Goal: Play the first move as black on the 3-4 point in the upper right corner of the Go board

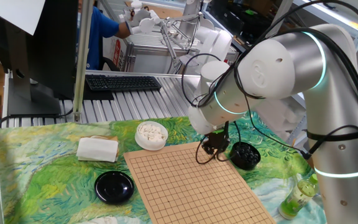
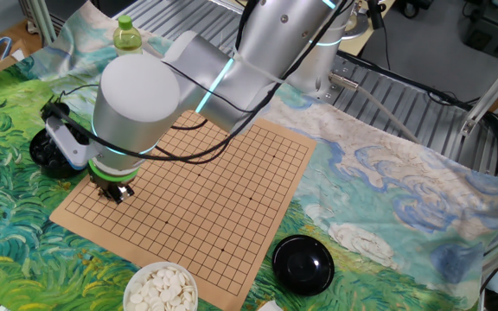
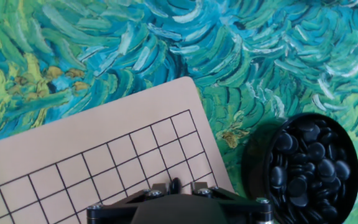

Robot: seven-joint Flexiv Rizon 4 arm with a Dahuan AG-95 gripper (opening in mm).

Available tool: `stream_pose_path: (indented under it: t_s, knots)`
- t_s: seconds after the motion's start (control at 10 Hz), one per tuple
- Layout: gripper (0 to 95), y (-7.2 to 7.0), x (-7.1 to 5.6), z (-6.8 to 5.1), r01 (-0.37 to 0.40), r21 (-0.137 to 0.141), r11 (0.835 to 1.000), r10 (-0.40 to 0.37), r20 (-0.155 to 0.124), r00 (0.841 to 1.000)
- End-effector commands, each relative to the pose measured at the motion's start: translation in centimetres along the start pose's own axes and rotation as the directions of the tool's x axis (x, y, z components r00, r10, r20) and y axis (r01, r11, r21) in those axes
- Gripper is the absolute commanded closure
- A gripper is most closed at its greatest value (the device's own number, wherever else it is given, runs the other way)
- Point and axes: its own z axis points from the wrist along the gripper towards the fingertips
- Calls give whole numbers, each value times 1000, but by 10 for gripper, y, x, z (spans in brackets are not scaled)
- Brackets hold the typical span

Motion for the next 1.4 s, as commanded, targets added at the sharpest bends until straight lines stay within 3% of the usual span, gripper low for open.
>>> stream_pose_path:
  t_s: [0.1, 0.2, 0.3, 0.4, 0.5, 0.6, 0.7, 0.9, 1.4]
  knots:
    - [570, 2, 0, -5, -23, -21, 1000, 22, -14, 1000]
    - [570, 2, -2, -12, -66, -88, 994, 61, -55, 997]
    - [570, 1, -4, -17, -65, -106, 992, 57, -77, 995]
    - [570, -3, -6, -23, -51, -107, 993, 41, -92, 995]
    - [570, -9, -8, -28, -49, -146, 988, 33, -112, 993]
    - [760, -17, -9, -33, -23, -163, 986, 3, -123, 992]
    - [950, -28, -8, -39, 17, -175, 984, -39, -121, 992]
    - [950, -45, -5, -46, 53, -208, 977, -79, -122, 989]
    - [950, -71, -4, -47, 120, -233, 965, -150, -119, 981]
